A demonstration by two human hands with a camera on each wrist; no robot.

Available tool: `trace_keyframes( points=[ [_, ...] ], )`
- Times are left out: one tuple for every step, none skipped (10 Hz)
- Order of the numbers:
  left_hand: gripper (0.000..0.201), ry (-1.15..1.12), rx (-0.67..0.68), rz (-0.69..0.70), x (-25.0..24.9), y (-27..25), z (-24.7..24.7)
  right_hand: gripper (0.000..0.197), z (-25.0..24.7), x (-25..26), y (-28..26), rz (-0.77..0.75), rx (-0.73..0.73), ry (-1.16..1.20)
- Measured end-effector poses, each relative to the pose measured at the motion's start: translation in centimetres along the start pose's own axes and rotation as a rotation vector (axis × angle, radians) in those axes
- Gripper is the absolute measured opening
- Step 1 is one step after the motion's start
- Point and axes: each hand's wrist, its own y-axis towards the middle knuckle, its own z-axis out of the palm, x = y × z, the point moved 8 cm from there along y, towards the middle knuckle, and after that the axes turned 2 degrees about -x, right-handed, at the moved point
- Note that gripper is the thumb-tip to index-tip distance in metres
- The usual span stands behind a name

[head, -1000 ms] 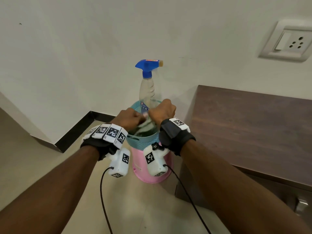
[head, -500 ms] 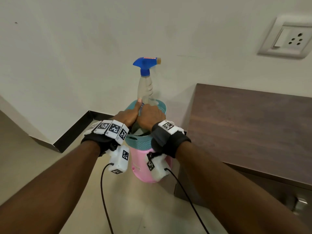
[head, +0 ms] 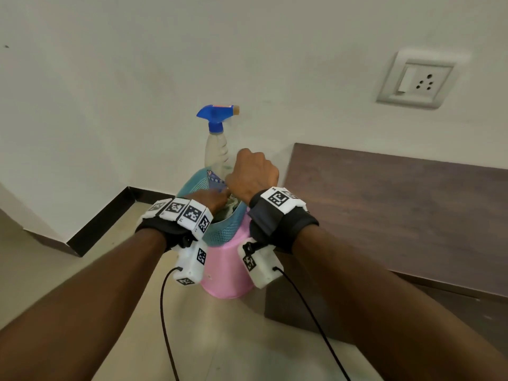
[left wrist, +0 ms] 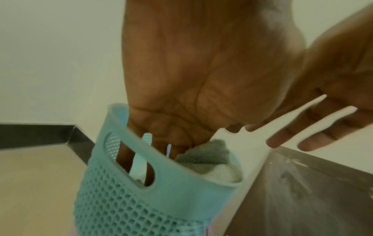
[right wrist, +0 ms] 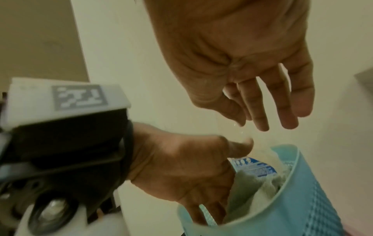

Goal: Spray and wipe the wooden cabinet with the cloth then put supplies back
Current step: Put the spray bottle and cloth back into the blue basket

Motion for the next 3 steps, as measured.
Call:
trace_keyframes(
  points=[
    [0.057,0.193,-0.252,0.061,-1.9,-2.1,-2.7,0.030,-4.2,-2.8,-1.4,0.059,-0.054,0.027],
    [0.059,0.215,-0.461,0.146,-6.5,-6.6,-5.0,0.030,-8.5,-7.3,-3.7,0.142,-0.084,0.019],
    [0.068,0.161,-0.383,0.292,-12.9,-8.7,-4.2,0.029,-13.3,-12.6,-5.6,0.211,-0.198,-0.017]
  ],
)
